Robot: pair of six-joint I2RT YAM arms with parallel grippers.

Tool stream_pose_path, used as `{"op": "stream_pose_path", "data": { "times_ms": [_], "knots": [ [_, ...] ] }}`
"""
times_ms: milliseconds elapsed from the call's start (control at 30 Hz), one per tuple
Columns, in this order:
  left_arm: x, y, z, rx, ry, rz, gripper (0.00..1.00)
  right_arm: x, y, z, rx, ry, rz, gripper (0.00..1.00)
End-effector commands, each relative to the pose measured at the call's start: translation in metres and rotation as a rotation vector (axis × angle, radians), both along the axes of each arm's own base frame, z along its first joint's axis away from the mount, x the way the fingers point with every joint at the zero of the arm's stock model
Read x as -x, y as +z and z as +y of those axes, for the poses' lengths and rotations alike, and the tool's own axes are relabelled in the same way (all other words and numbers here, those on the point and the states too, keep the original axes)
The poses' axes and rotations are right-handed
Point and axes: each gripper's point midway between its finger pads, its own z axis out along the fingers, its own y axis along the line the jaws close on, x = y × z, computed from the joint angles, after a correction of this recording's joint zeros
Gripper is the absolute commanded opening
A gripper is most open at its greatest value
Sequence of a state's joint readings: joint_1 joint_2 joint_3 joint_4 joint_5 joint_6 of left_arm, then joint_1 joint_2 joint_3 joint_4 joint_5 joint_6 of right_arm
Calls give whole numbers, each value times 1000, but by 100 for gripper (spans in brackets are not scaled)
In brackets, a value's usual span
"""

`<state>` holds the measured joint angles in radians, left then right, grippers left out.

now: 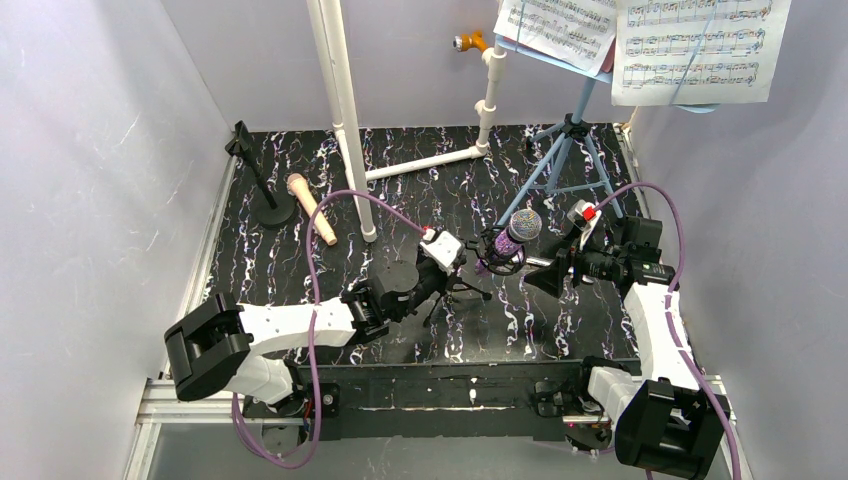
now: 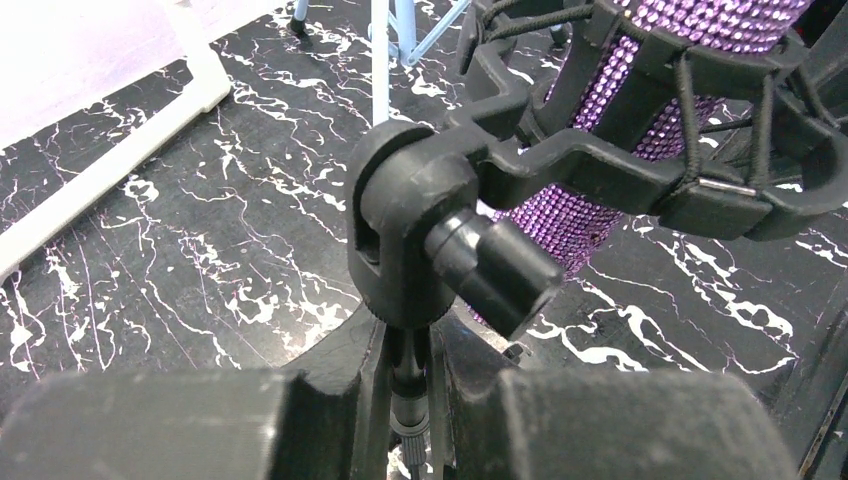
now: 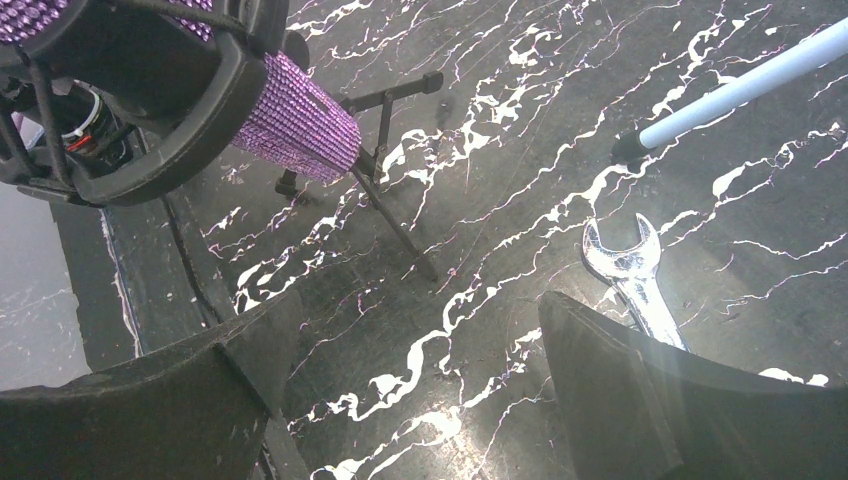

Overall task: Pack up the instrument practice props
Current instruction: Place the microphone stand with the microphone at the center of the board.

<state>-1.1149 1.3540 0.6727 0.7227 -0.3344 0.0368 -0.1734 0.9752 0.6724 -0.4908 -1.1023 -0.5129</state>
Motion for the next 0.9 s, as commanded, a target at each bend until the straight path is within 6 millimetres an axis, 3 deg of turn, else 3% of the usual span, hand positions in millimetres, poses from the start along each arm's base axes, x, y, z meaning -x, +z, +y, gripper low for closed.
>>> {"op": "stream_pose_path", "data": {
  "times_ms": [0,267,567,867],
  "knots": [
    [-3,28,5,124,41,-39,10,-2,1,1,4,15,-32,98],
    [-1,22,19,123,73,-31,26,-2,0,1,4,15,-30,98],
    [1,29,25,164,85,-16,46,-3,0,1,5,13,-27,98],
    [23,25,41,126,13,23,88,-3,0,1,5,13,-27,98]
  ]
}}
